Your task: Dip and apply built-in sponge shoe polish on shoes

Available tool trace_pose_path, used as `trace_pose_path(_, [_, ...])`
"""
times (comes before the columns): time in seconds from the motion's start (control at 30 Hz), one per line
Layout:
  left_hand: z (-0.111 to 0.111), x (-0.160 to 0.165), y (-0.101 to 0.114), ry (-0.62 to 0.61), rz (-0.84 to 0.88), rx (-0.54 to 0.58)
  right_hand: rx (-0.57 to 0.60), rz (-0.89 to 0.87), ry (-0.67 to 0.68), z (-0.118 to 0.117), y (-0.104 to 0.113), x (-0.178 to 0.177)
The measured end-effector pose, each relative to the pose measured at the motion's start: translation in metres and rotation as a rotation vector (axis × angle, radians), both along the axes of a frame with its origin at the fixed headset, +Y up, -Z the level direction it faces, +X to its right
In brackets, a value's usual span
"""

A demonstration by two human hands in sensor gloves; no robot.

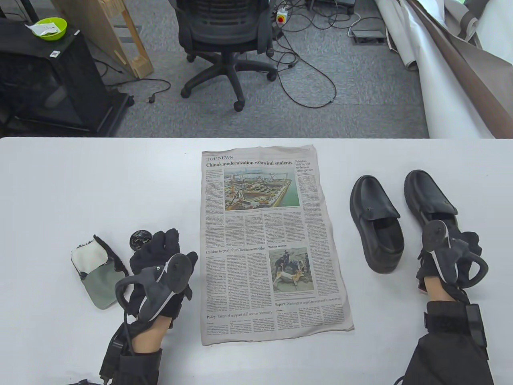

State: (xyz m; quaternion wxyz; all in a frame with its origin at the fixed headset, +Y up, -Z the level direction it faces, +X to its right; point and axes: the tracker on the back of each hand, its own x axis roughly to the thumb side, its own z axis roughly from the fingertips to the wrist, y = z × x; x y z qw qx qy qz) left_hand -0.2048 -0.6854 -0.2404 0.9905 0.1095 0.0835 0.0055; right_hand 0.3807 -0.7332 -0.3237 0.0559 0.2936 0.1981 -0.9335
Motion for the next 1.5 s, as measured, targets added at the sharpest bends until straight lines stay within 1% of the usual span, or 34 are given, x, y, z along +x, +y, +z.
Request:
trace_pose_path(0.07, [0.000,0.000,0.000,0.001,0.000,0.001,-0.045,-0.006,-0.020,-0.001,-0.006,0.000])
trace_pose_path(0.13, [0.000,0.000,0.000,0.002,0.000,0.000,-0.039,-0.020,-0.033,-0.001,-0.005,-0.001])
trace_pose_path(0.17, [0.000,0.000,0.000,0.002,-0.002,-0.003,-0.054,-0.030,-0.037,-0.001,-0.005,-0.002])
trace_pose_path(0.2, [0.001,0.000,0.000,0.004,-0.002,-0.004,-0.100,-0.041,-0.047,-0.002,-0.005,-0.002])
trace_pose_path(0.23, [0.001,0.000,0.000,0.005,-0.002,-0.003,-0.103,-0.049,-0.048,0.000,-0.005,-0.002])
trace_pose_path(0.27, [0.001,0.000,0.000,0.005,-0.003,-0.003,-0.062,-0.051,-0.055,0.001,-0.005,-0.002])
trace_pose_path(0.37, [0.002,0.001,0.000,0.002,-0.005,-0.001,-0.074,-0.067,-0.046,0.004,0.001,-0.004])
trace_pose_path(0.43, [0.003,0.001,0.001,0.000,-0.004,-0.001,-0.029,-0.089,-0.035,0.009,0.008,-0.008])
trace_pose_path(0.5, [0.004,0.002,0.002,-0.002,-0.004,0.001,0.009,-0.067,-0.019,0.013,0.019,-0.015])
trace_pose_path(0.6, [0.005,0.003,0.003,-0.005,-0.015,0.019,0.097,-0.025,0.061,0.021,0.039,-0.036])
trace_pose_path(0.67, [0.005,0.003,0.004,-0.011,-0.022,0.032,0.127,-0.015,0.165,0.027,0.049,-0.056])
trace_pose_path(0.7, [0.006,0.003,0.004,-0.017,-0.024,0.037,0.142,-0.003,0.195,0.030,0.052,-0.069])
trace_pose_path(0.8, [0.006,0.004,0.004,-0.033,-0.025,0.046,0.148,0.043,0.310,0.038,0.056,-0.102])
trace_pose_path(0.87, [0.006,0.005,0.003,-0.047,-0.034,0.048,0.130,0.075,0.395,0.044,0.057,-0.121])
trace_pose_path(0.9, [0.006,0.005,0.003,-0.053,-0.039,0.048,0.135,0.076,0.413,0.047,0.058,-0.128])
trace_pose_path(0.97, [0.006,0.006,0.002,-0.066,-0.052,0.051,0.116,0.073,0.493,0.053,0.062,-0.142])
trace_pose_path(1.03, [0.006,0.008,0.002,-0.079,-0.071,0.051,0.126,0.068,0.535,0.060,0.066,-0.151])
trace_pose_path(1.07, [0.007,0.010,0.002,-0.094,-0.084,0.066,0.119,0.056,0.592,0.065,0.067,-0.157])
trace_pose_path(1.13, [0.008,0.011,0.004,-0.095,-0.096,0.081,0.122,0.066,0.622,0.069,0.064,-0.165])
trace_pose_path(1.2, [0.009,0.011,0.004,-0.103,-0.087,0.088,0.095,0.105,0.642,0.069,0.060,-0.172])
trace_pose_path(1.27, [0.009,0.012,0.004,-0.110,-0.088,0.077,0.091,0.134,0.651,0.069,0.055,-0.176])
trace_pose_path(1.33, [0.009,0.012,0.002,-0.119,-0.113,0.069,0.056,0.154,0.666,0.068,0.049,-0.181])
trace_pose_path(1.4, [0.007,0.013,-0.001,-0.125,-0.131,0.039,0.016,0.153,0.680,0.066,0.044,-0.184])
trace_pose_path(1.5, [0.004,0.012,-0.004,-0.118,-0.142,-0.017,-0.010,0.157,0.683,0.065,0.039,-0.185])
